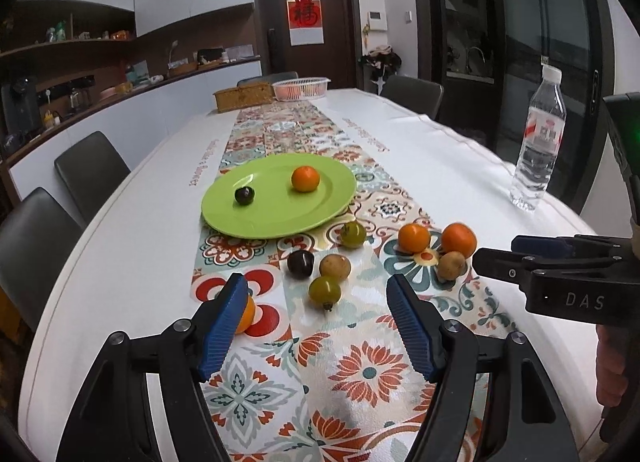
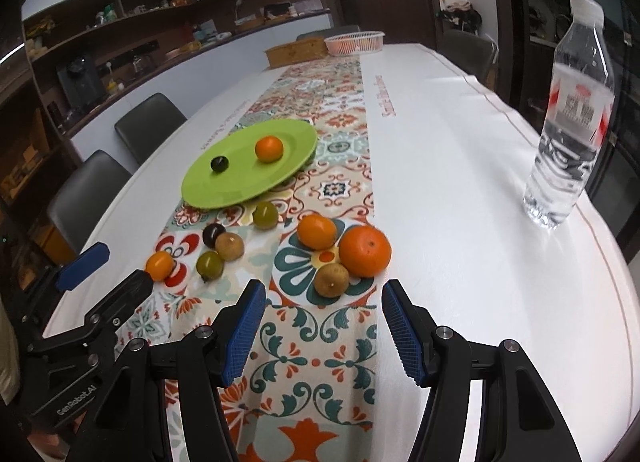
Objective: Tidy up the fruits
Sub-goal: 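Withdraw both tools back toward the remaining fruits, then grasp the green lime with the left gripper while the right grasps the kiwi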
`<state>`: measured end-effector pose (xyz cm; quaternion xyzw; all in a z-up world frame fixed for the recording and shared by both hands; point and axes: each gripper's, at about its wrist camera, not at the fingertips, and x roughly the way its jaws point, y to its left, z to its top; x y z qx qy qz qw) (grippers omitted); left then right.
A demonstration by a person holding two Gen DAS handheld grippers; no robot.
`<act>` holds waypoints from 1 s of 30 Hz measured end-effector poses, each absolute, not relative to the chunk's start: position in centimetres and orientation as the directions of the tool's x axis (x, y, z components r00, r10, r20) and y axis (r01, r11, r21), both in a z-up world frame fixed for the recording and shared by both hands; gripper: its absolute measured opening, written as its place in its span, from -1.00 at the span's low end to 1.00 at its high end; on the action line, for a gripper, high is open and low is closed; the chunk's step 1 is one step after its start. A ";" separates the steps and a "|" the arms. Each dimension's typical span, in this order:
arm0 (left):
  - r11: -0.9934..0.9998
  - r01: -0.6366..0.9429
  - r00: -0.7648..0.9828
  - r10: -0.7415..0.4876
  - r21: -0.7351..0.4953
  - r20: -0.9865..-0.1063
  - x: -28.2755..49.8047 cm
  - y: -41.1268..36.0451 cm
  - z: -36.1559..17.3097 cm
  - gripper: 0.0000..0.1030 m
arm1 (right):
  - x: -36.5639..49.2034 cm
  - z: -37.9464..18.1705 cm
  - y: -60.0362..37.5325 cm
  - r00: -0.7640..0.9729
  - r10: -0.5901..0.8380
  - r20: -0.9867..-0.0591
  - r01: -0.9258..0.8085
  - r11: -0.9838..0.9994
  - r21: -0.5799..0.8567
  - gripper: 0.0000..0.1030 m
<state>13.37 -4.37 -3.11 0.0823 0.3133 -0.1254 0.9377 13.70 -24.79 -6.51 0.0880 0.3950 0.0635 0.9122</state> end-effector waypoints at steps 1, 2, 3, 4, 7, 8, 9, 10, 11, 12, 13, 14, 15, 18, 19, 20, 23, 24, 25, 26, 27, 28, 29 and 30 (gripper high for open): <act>0.955 0.288 0.766 -0.183 0.075 -0.616 13.6 -4.4 -3.5 0.38 | 13.9 -6.7 -24.8 0.676 0.189 -0.712 -0.045 0.975 0.216 0.19; 0.954 0.289 0.760 -0.183 0.073 -0.624 13.9 -4.3 -3.8 0.37 | 14.1 -7.0 -24.8 0.669 0.189 -0.718 -0.040 0.975 0.220 0.19; 0.954 0.291 0.752 -0.184 0.069 -0.633 14.2 -4.3 -4.1 0.37 | 14.4 -7.3 -24.7 0.662 0.192 -0.724 -0.040 0.974 0.222 0.19; 0.954 0.293 0.745 -0.187 0.063 -0.641 14.4 -4.2 -4.4 0.37 | 14.5 -7.5 -24.7 0.657 0.192 -0.729 -0.040 0.974 0.221 0.19; 0.954 0.296 0.726 -0.191 0.050 -0.661 15.2 -4.3 -5.3 0.34 | 15.2 -8.3 -24.6 0.642 0.189 -0.743 -0.033 0.975 0.219 0.19; 0.954 0.298 0.720 -0.192 0.046 -0.667 15.4 -4.3 -5.6 0.30 | 15.4 -8.6 -24.6 0.635 0.189 -0.749 -0.030 0.975 0.221 0.19; 0.953 0.299 0.715 -0.194 0.043 -0.672 15.6 -4.3 -5.8 0.25 | 15.6 -8.8 -24.6 0.631 0.189 -0.753 -0.027 0.975 0.222 0.19; 0.953 0.302 0.707 -0.196 0.039 -0.679 15.9 -4.3 -6.1 0.24 | 15.8 -9.0 -24.5 0.626 0.188 -0.757 -0.024 0.975 0.223 0.18; 0.953 0.302 0.702 -0.196 0.037 -0.684 16.1 -4.3 -6.3 0.22 | 16.0 -9.2 -24.5 0.623 0.187 -0.760 -0.020 0.974 0.224 0.16; 0.952 0.303 0.698 -0.197 0.035 -0.689 16.4 -4.4 -6.4 0.20 | 16.2 -9.3 -24.6 0.619 0.187 -0.762 -0.017 0.974 0.225 0.15; 0.952 0.303 0.692 -0.198 0.030 -0.694 16.6 -4.4 -6.6 0.18 | 16.3 -9.4 -24.6 0.617 0.187 -0.764 -0.015 0.974 0.226 0.14; 0.952 0.304 0.687 -0.201 0.025 -0.698 16.9 -4.4 -6.8 0.13 | 16.4 -9.4 -24.6 0.616 0.186 -0.766 -0.014 0.974 0.226 0.14; 0.952 0.305 0.683 -0.204 0.021 -0.702 17.1 -4.5 -6.9 0.07 | 16.6 -9.5 -24.6 0.613 0.187 -0.768 -0.013 0.974 0.227 0.11; 0.950 0.311 0.667 -0.214 0.006 -0.713 17.7 -4.7 -7.3 -0.04 | 17.0 -9.8 -24.5 0.602 0.191 -0.775 -0.014 0.973 0.229 0.07; 0.950 0.312 0.662 -0.217 0.000 -0.717 18.0 -4.7 -7.4 -0.05 | 17.1 -10.0 -24.5 0.598 0.192 -0.778 -0.013 0.973 0.230 0.04; 0.951 0.310 0.657 -0.218 -0.005 -0.722 18.3 -4.8 -7.5 -0.09 | 17.2 -10.0 -24.4 0.594 0.194 -0.781 -0.013 0.973 0.231 0.02; 0.950 0.310 0.639 -0.225 -0.021 -0.736 19.1 -4.9 -7.9 -0.15 | 17.6 -10.2 -24.3 0.588 0.198 -0.785 -0.017 0.972 0.233 -0.03; 0.950 0.310 0.634 -0.227 -0.026 -0.740 19.3 -4.9 -8.0 -0.17 | 17.7 -10.2 -24.3 0.587 0.198 -0.785 -0.017 0.972 0.232 -0.04; 0.950 0.310 0.628 -0.229 -0.030 -0.744 19.6 -5.0 -8.1 -0.18 | 17.8 -10.2 -24.3 0.587 0.198 -0.785 -0.017 0.972 0.233 -0.06; 0.950 0.310 0.624 -0.230 -0.034 -0.747 19.7 -5.0 -8.2 -0.20 | 17.8 -10.3 -24.3 0.587 0.196 -0.785 -0.017 0.973 0.231 -0.06; 0.950 0.310 0.619 -0.233 -0.039 -0.750 19.9 -5.0 -8.2 -0.25 | 17.9 -10.3 -24.3 0.587 0.194 -0.786 -0.017 0.974 0.228 -0.06; 0.949 0.311 0.614 -0.237 -0.045 -0.753 20.1 -5.1 -8.3 -0.27 | 18.0 -10.3 -24.3 0.587 0.194 -0.786 -0.016 0.974 0.228 -0.07; 0.949 0.311 0.610 -0.239 -0.049 -0.755 20.2 -5.1 -8.4 -0.28 | 18.1 -10.4 -24.3 0.584 0.193 -0.788 -0.016 0.974 0.227 -0.09; 0.950 0.308 0.610 -0.238 -0.050 -0.756 20.3 -5.1 -8.5 -0.28 | 18.1 -10.4 -24.3 0.582 0.195 -0.789 -0.016 0.973 0.228 -0.10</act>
